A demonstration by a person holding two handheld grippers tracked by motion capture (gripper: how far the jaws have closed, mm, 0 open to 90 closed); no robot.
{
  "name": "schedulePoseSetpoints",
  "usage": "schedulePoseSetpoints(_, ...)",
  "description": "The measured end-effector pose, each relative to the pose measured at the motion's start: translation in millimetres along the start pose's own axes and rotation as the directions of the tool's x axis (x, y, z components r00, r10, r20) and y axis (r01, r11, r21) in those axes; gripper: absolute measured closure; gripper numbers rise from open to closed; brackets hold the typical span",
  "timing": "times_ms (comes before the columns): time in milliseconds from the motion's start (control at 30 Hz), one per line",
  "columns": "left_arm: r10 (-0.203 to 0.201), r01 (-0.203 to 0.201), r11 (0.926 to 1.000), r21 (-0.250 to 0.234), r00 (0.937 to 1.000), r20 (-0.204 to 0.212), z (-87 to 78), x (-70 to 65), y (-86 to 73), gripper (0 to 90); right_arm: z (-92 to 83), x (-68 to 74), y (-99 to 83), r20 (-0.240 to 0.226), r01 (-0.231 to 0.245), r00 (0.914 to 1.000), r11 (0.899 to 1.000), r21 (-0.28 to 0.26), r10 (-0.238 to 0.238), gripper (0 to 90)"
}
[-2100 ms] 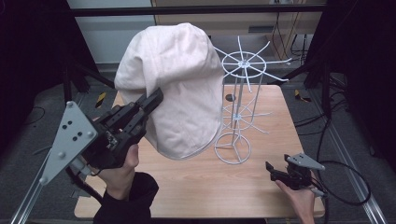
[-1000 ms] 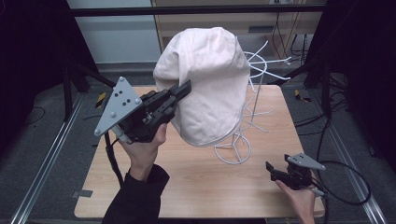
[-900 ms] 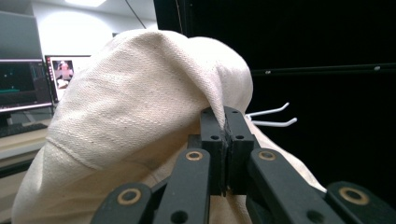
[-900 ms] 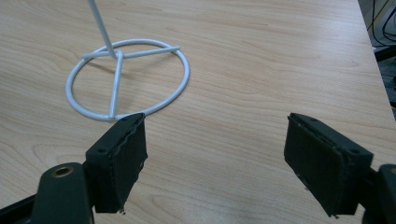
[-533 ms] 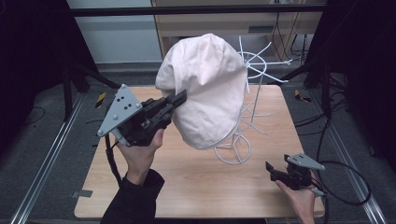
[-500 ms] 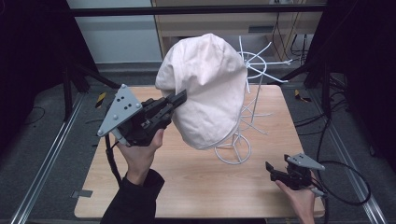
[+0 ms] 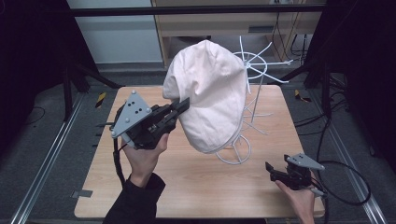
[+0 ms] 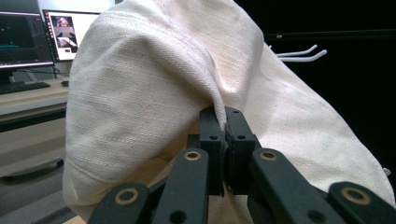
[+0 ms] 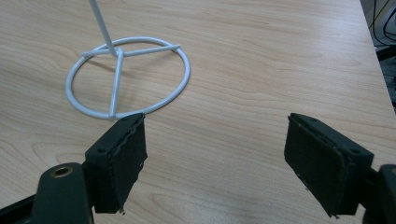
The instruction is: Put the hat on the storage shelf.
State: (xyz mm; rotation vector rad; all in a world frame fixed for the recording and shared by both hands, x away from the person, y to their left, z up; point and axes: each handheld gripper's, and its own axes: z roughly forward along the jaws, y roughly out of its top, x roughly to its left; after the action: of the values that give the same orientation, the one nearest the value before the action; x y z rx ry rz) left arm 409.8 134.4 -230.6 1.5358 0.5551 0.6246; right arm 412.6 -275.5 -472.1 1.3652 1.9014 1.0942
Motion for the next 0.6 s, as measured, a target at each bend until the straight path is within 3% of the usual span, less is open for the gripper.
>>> schedulePoseSetpoints(600, -0.004, 0.005, 0.9975, 0.071, 1.0, -0.008, 9.1, 0.9, -25.0, 87.5, 0.4, 0.0, -0.3, 0.005, 0.007, 1.0, 1.0, -0.005, -0.007, 20.6)
